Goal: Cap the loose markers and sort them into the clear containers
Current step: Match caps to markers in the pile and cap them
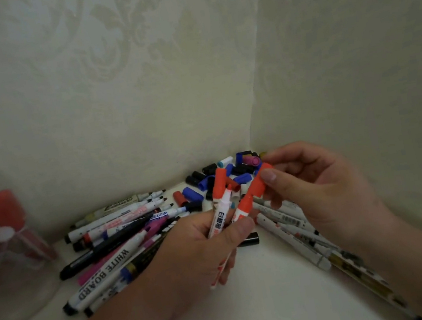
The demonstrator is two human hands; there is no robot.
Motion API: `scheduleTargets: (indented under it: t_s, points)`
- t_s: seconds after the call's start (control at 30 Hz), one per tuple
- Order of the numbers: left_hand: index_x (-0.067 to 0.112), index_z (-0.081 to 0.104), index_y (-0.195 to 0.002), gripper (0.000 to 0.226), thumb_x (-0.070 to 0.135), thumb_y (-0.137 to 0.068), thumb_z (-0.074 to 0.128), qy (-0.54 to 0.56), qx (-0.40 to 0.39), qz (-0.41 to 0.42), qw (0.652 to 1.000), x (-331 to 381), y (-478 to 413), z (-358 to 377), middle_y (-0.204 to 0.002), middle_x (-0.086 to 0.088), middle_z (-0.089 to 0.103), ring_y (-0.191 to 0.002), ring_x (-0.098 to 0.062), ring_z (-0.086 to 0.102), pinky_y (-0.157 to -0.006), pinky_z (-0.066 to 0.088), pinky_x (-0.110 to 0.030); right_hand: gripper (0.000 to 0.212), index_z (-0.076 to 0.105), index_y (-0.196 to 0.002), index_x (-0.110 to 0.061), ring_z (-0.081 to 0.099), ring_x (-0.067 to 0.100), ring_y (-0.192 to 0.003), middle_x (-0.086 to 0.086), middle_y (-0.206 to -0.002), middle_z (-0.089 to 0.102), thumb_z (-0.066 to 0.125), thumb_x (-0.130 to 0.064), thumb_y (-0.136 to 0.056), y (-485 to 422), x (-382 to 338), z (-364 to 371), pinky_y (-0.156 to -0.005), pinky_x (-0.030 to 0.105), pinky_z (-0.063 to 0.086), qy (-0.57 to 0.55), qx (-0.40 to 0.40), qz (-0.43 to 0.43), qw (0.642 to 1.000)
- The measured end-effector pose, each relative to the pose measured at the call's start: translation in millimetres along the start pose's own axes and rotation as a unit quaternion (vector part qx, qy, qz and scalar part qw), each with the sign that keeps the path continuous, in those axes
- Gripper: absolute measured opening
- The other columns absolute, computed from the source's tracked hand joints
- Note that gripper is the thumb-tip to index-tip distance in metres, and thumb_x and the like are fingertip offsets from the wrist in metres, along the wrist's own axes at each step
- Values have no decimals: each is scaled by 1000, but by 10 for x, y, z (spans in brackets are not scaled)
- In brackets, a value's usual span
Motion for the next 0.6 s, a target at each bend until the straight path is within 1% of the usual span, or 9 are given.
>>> scheduleTargets:
  t_s: [0.13,0.2,0.27,0.3,0.33,0.4,0.43,0.5,0.6]
  points:
    - [19,65,-73,43,62,-72,61,8,-15,-13,1000,-2,-2,10,-60,-9,65,-50,-20,57,-50,50,-30,18,70,-91,-3,70,17,-60,9,-74,75,71,-8,-73,48,4,73,-60,23,57,31,-33,-12,999]
    - [17,67,-77,46,62,-72,60,1,-17,-10,1000,3,-2,11,-58,-8,65,-48,-18,58,-50,50,-28,15,74,-88,-10,74,25,-68,11,-78,76,73,-13,-72,63,16,98,-66,32,62,63,-44,-15,997]
    - [12,70,-88,52,61,-75,58,-4,-16,-3,1000,3,2,6,-55,-5,62,-45,-14,55,-49,47,-25,13,78,-84,-14,72,36,-75,12,-81,76,74,-17,-72,67,36,90,-72,46,62,80,-34,-15,996]
    - [11,70,-90,53,61,-77,57,-5,-13,0,1000,2,8,4,-54,-4,61,-44,-13,54,-49,46,-25,13,78,-84,-15,71,41,-77,13,-81,76,75,-18,-72,71,38,93,-74,50,61,85,-29,-19,996]
    - [15,70,-85,47,60,-78,56,-7,-10,6,1000,3,14,1,-53,-4,60,-43,-13,53,-49,46,-25,13,78,-84,-15,70,42,-79,12,-82,76,75,-19,-72,76,40,98,-75,51,61,87,-25,-24,996]
    - [27,65,-67,36,56,-83,56,-13,-4,17,1000,11,31,-6,-52,-4,60,-43,-13,52,-50,46,-25,11,76,-81,-13,73,32,-75,7,-82,77,75,-19,-71,97,36,133,-73,39,61,96,-22,-37,994]
    - [29,63,-62,35,55,-85,56,-16,-2,20,1000,10,40,-13,-52,-4,60,-42,-13,52,-50,46,-24,12,75,-81,-12,73,25,-74,4,-81,77,74,-20,-71,110,35,158,-71,32,59,106,-22,-42,993]
    - [28,63,-61,34,53,-84,58,-8,3,20,1000,3,49,-28,-51,-5,60,-42,-14,52,-49,45,-23,13,74,-83,-12,73,16,-73,2,-81,76,74,-20,-73,139,21,199,-70,23,57,123,-26,-46,991]
    - [27,65,-65,33,56,-78,59,1,6,17,1000,-1,55,-43,-51,-5,60,-43,-15,52,-49,46,-25,10,73,-84,-16,73,15,-74,0,-82,76,73,-17,-74,175,8,220,-68,19,56,120,-28,-38,992]
Point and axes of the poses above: each hand's wrist, its own y-axis away from the middle knuckle, its own z-axis out of the palm, x = y × z, the point moved 6 cm from there along -y, towards the middle knuckle
